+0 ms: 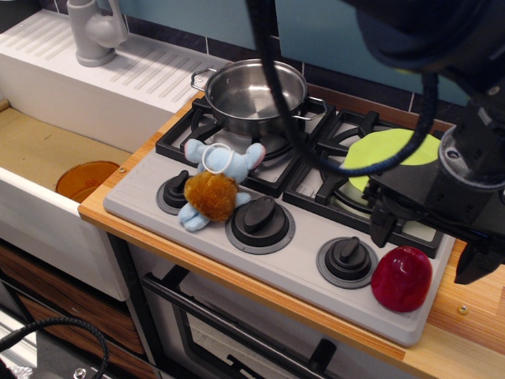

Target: Put sweetpotato on plate and stuffedelephant in pot or pan on stove

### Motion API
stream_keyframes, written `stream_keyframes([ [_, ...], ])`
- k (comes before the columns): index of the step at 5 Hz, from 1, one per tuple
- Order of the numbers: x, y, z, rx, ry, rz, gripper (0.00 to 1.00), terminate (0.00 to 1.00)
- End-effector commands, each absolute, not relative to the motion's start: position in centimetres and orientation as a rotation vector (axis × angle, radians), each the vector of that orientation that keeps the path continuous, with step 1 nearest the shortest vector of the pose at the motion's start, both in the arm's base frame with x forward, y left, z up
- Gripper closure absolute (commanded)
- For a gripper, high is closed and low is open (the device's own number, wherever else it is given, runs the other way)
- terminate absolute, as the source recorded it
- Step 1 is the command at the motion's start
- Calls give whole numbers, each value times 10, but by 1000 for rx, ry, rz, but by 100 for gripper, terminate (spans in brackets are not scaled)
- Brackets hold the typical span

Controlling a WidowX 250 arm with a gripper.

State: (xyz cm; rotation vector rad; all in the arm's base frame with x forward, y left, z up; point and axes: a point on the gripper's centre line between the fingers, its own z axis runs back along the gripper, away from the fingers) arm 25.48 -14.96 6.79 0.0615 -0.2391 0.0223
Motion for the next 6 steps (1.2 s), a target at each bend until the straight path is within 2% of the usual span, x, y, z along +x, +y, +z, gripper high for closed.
stream_keyframes([
  [1,264,-145,51,21,-294,1,0,0],
  [4,258,-142,37,24,-310,16,0,0],
  [5,258,-141,36,22,-292,29,100,0],
  [6,257,-141,35,30,-274,44,100,0],
])
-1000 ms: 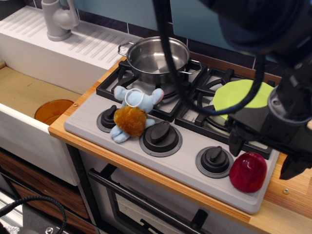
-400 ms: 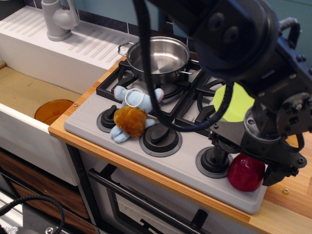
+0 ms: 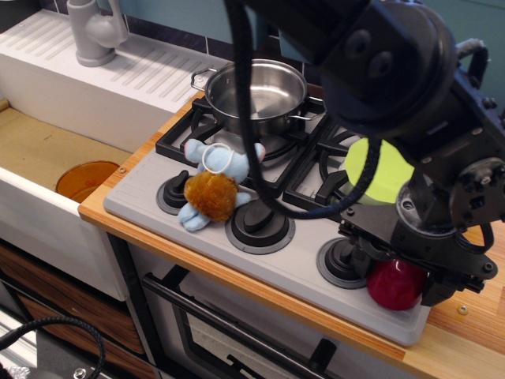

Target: Put sweetpotato on plate and stuffedelephant in pot or pan on stove

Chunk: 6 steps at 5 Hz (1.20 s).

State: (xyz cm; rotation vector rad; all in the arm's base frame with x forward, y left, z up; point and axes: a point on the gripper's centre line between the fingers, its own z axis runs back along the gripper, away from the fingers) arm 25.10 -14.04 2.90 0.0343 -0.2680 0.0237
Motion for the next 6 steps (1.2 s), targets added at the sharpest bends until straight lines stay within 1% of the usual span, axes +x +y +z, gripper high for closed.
stream_keyframes([
  [1,257,-141,34,33,-254,33,100,0],
  [2,256,-141,32,45,-219,25,100,0],
  [3,259,-143,82,64,-130,-5,100,0],
  [4,273,-136,131,78,-90,-17,100,0],
  [5,293,-128,154,84,-74,-33,100,0],
  [6,319,-122,148,48,-109,-61,100,0],
])
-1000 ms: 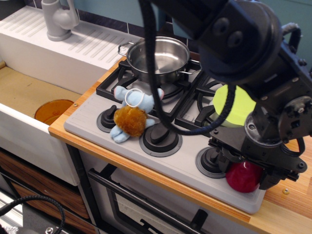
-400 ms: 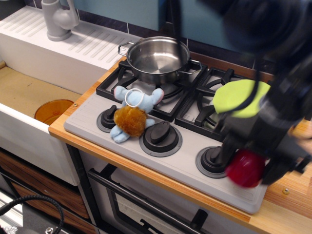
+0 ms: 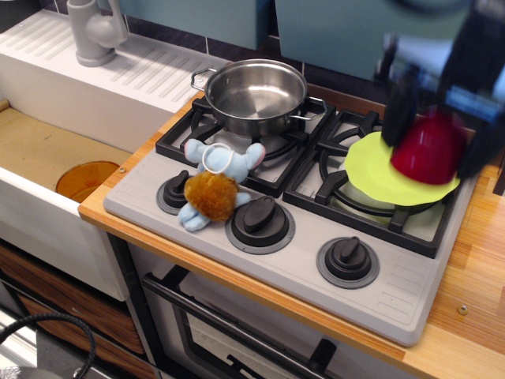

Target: Put sweetpotato on plate and stuffedelephant in pot or pan on stove

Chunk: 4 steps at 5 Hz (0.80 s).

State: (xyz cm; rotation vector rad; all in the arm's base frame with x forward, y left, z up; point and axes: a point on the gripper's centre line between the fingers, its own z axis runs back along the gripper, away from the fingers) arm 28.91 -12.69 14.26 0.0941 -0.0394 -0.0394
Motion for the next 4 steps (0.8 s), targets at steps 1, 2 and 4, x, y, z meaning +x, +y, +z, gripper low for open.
stream_keyframes([
  [1,341,-119,130,39,-145,-84,100,0],
  [2,353,-122,114,15,-155,-88,100,0],
  [4,369,-134,89,-15,-209,-88,100,0],
])
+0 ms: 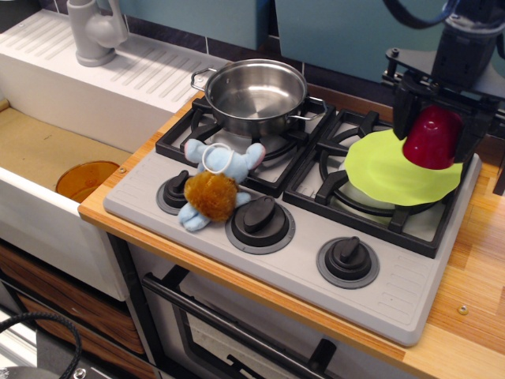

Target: Put sweetpotato on plate and stuffedelephant in pot or pan on stove

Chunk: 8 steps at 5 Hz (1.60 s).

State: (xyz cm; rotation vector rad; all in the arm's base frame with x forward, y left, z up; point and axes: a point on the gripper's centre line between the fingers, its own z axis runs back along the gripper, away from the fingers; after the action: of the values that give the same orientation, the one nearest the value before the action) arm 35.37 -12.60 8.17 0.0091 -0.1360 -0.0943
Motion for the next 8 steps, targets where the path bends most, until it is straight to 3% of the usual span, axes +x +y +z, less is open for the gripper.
stream_keyframes([
  [1,374,-134,82,-7,-212,-98,100,0],
  [2,372,-133,83,10,-202,-95,0,0],
  [3,365,-137,91,31,-188,-78,0,0],
  [6,344,-150,149,50,-71,-69,0,0],
  [8,344,-150,149,50,-71,-69,0,0],
])
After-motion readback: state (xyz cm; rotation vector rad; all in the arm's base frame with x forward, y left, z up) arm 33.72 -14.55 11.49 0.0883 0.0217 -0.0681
